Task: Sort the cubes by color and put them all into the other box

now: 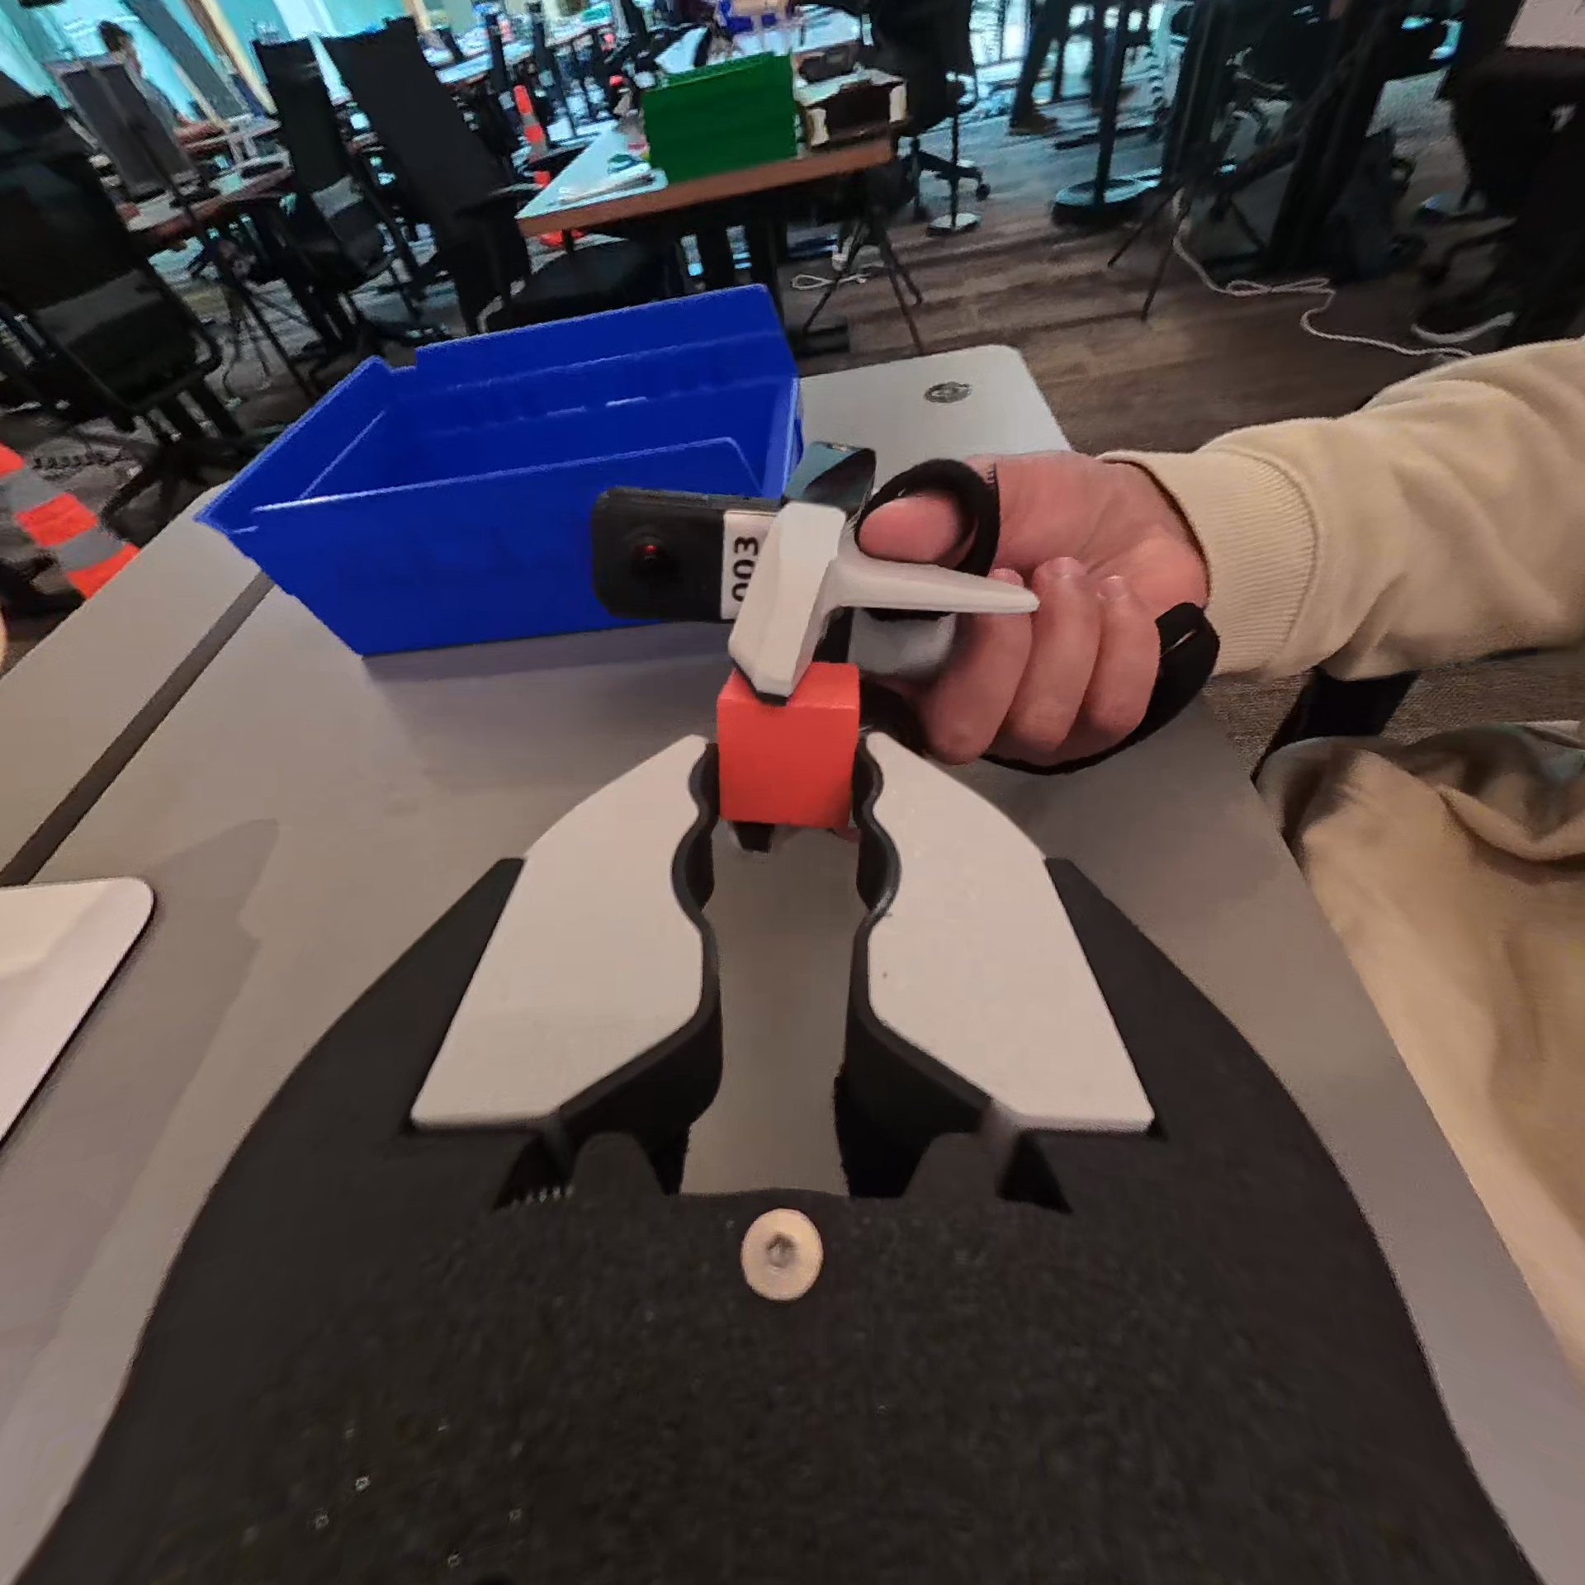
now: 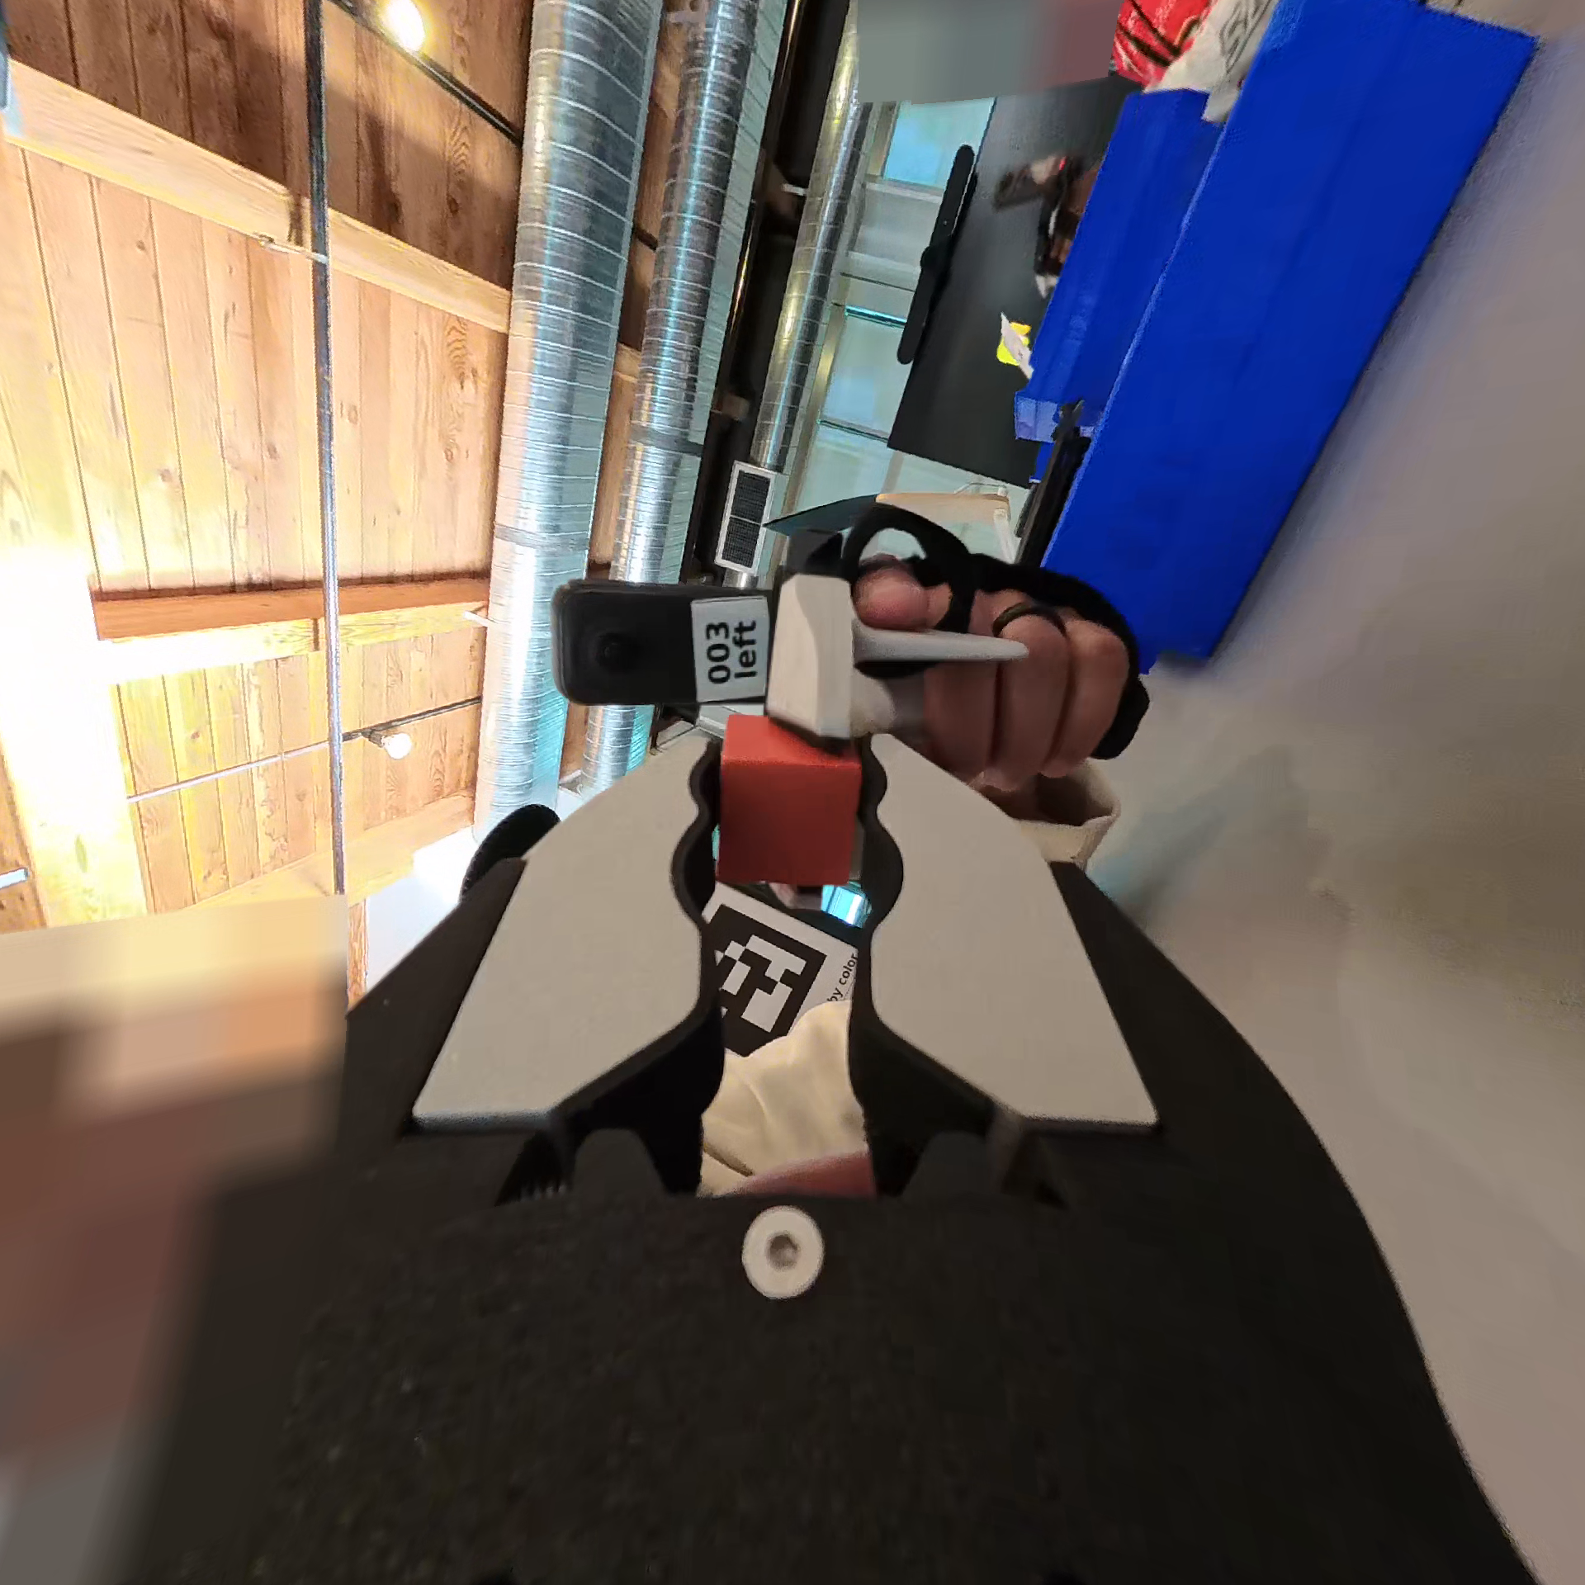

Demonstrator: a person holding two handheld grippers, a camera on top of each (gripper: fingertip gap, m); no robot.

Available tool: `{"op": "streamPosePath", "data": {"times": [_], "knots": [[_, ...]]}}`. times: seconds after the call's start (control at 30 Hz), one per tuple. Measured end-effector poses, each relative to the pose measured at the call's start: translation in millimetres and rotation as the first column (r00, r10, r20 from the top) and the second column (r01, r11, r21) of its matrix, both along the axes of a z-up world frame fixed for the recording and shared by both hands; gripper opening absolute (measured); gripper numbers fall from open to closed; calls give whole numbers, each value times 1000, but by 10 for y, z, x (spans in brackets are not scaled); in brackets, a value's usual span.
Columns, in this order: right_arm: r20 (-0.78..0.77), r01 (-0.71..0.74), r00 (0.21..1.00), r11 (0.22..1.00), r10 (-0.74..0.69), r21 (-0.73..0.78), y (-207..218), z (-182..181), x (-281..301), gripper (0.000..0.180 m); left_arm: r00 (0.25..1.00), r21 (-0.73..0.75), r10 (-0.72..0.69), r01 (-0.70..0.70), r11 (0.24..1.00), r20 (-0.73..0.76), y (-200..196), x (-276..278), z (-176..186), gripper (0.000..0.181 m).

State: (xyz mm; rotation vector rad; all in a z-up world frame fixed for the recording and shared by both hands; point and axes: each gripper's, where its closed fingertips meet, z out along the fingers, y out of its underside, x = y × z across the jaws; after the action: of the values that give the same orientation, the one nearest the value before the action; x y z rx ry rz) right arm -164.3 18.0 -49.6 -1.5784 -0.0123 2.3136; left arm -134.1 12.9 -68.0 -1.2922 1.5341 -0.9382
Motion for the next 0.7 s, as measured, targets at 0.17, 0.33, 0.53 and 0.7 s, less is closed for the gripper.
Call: {"op": "streamPosePath", "data": {"times": [0.17,0.33,0.53,0.7], "knots": [[40,68,997,997,-69,26,28,-64,206,30,976,-120,217,-216,969,-2,26,-309,43,49],[310,204,904,933,-296,295,78,-216,437,30,778,-410,628,-578,706,-17,30,-917,-75,80],[459,233,723,807,-516,542,181,-288,529,29,647,-470,761,-659,587,44,-241,-1240,-247,77],[502,139,591,693,-631,707,66,142,795,30,663,-294,747,-705,645,47,-286,-1227,-164,69]]}}
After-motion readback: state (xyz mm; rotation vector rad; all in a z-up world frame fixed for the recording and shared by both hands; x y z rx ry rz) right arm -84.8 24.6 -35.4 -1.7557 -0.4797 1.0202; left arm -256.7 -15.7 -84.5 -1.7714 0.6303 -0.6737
